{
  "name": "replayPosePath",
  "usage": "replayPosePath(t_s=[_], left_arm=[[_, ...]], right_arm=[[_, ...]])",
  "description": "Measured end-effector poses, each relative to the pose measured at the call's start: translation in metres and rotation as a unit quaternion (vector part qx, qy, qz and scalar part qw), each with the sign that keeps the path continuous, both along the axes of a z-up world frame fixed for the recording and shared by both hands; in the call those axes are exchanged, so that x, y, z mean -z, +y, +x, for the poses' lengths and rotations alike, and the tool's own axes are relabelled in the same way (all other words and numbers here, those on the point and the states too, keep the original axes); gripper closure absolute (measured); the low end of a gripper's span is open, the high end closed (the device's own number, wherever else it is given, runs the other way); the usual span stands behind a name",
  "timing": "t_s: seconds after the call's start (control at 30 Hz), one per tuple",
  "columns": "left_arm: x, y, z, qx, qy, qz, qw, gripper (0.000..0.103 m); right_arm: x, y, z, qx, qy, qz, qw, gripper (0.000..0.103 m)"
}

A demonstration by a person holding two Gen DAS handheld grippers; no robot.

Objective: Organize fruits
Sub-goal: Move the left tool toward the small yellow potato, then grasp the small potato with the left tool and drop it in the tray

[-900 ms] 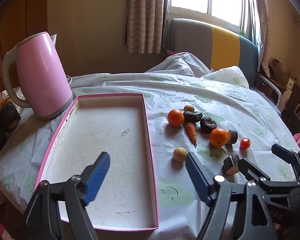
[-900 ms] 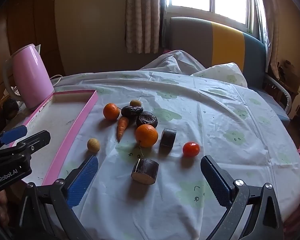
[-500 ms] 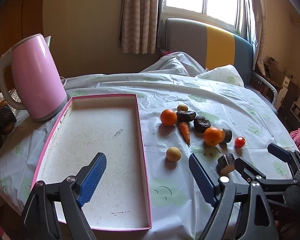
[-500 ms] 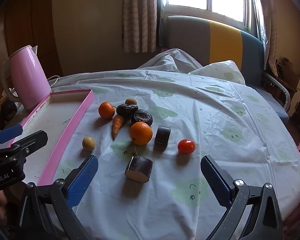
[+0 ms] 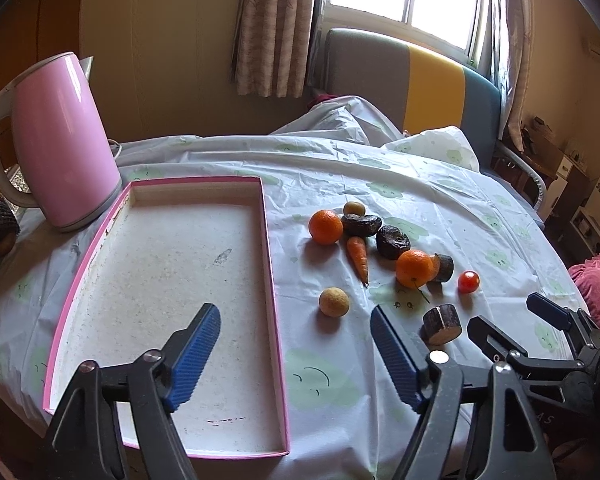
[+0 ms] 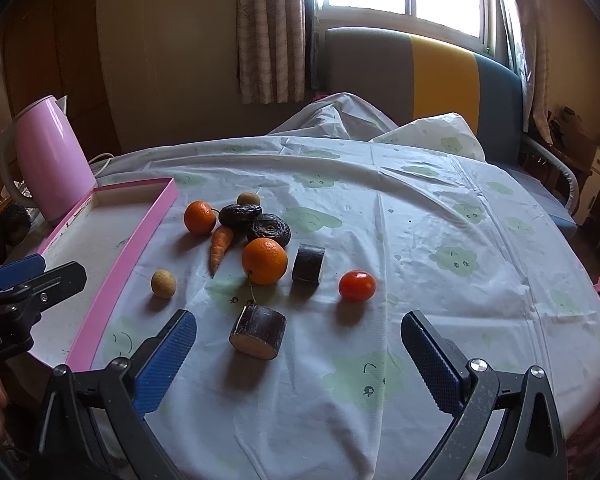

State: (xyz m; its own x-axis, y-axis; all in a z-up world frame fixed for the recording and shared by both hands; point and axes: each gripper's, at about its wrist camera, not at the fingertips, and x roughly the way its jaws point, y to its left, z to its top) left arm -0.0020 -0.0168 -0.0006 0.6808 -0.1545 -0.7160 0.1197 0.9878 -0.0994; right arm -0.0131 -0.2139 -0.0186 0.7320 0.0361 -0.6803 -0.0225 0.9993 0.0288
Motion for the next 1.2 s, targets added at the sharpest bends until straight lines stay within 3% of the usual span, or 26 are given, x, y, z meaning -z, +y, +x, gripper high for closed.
replayPosePath(t_s=[0.13,0.27,0.4,0.47,0.77,0.9,1.13,1.2], left_arm=[[0.004,0.0,0.006,0.018,0.015,-0.005,0.9997,0.033],[0.004,-0.005,0.011,0.055,0.024,-0.012,0.9981,0.045],[0.007,-0.018,0.022,0.091,0.036,-0.006,0.9951,0.06],[0.009,-0.026,0.03,0.106,0.043,0.002,0.9934,0.063],[0.038,-0.051,0.067,0.128,0.08,0.05,0.9873,0.064],[0.05,-0.053,0.069,0.129,0.083,0.079,0.9849,0.079],[0.043,-0.048,0.059,0.124,0.055,0.062,0.9888,0.08],[0.04,-0.048,0.056,0.122,0.051,0.05,0.99,0.08]], right_arm=[[0.005,-0.004,-0.001,-0.002,0.011,0.002,1.0,0.001],[0.012,-0.01,-0.001,-0.004,0.022,0.011,1.0,0.007],[0.018,-0.011,0.0,-0.014,0.037,0.022,0.999,0.024],[0.02,-0.009,0.001,-0.023,0.044,0.03,0.998,0.026],[0.025,-0.014,0.004,-0.037,0.06,0.06,0.996,0.03],[0.028,-0.023,0.007,-0.027,0.069,0.08,0.994,0.03],[0.029,-0.034,0.015,-0.009,0.072,0.098,0.993,0.03],[0.027,-0.043,0.022,0.01,0.073,0.105,0.992,0.038]])
